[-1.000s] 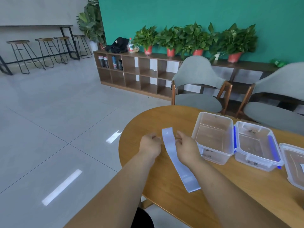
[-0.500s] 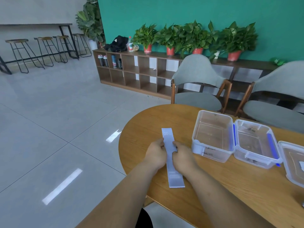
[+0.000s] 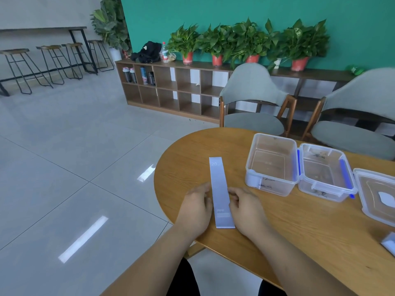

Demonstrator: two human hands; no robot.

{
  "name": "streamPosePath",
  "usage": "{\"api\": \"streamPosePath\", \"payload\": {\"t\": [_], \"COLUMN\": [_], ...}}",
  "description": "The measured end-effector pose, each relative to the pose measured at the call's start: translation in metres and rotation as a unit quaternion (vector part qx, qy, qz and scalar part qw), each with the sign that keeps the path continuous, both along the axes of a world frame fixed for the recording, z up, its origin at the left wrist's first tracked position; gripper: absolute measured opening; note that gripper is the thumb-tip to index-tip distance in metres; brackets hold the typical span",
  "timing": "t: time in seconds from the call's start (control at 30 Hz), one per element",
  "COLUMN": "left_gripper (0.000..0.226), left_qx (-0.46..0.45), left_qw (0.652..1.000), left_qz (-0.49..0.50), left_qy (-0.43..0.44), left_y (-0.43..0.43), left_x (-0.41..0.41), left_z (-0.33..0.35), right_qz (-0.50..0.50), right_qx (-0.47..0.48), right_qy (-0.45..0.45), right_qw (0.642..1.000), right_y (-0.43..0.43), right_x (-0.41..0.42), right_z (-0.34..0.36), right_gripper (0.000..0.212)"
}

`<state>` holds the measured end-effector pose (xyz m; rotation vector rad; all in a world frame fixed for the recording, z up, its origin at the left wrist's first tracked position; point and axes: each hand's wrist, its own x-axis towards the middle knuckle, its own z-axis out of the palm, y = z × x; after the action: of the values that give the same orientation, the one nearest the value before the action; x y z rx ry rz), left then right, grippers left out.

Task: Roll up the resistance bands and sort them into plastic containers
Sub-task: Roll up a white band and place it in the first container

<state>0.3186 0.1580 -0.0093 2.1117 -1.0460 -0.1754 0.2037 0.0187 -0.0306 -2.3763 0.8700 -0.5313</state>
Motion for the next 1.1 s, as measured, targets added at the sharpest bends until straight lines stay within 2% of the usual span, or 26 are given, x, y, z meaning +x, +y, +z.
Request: {"api": "streamPosePath", "payload": {"t": [0.07,0.23,0.4,0.53,0.67,0.9,1.1], "left_gripper": [0.043,0.045,0.043,0.044,0.041,0.035,0.017], "left_qx": [0.024,0.047,0.009,-0.010,-0.018,-0.059,-0.125], "left_qw": [0.998,0.990,0.993,0.991,0.990,0.991,0.986], "left_qz": [-0.008,-0.052,-0.070,-0.081,-0.075,-0.065,-0.063], "left_qy": [-0.062,-0.120,-0.092,-0.110,-0.114,-0.099,-0.095], "left_y": [0.010,0.020,0.024,0.029,0.028,0.028,0.028], "left_x": [0.002,0.002,0.004,-0.001,-0.003,-0.003,-0.009], "left_z": [-0.015,-0.035,-0.036,-0.036,-0.035,-0.038,-0.035], "right_qz": [0.008,0.047,0.069,0.127,0.159,0.188,0.183], "right_qx": [-0.052,-0.143,-0.092,-0.011,0.023,-0.028,-0.068], "right_qy": [-0.005,-0.016,-0.044,-0.053,-0.054,-0.044,-0.070], "right_qw": [0.999,0.988,0.992,0.990,0.986,0.981,0.978], "right_y": [0.005,0.009,0.007,-0.003,-0.007,0.000,0.004], "right_x": [-0.015,-0.027,-0.033,-0.041,-0.048,-0.055,-0.057], "right_z": [-0.006,-0.020,-0.017,-0.012,-0.005,-0.005,-0.005], "right_gripper": [0.039,0.030,0.034,0.034,0.035,0.021,0.007]}}
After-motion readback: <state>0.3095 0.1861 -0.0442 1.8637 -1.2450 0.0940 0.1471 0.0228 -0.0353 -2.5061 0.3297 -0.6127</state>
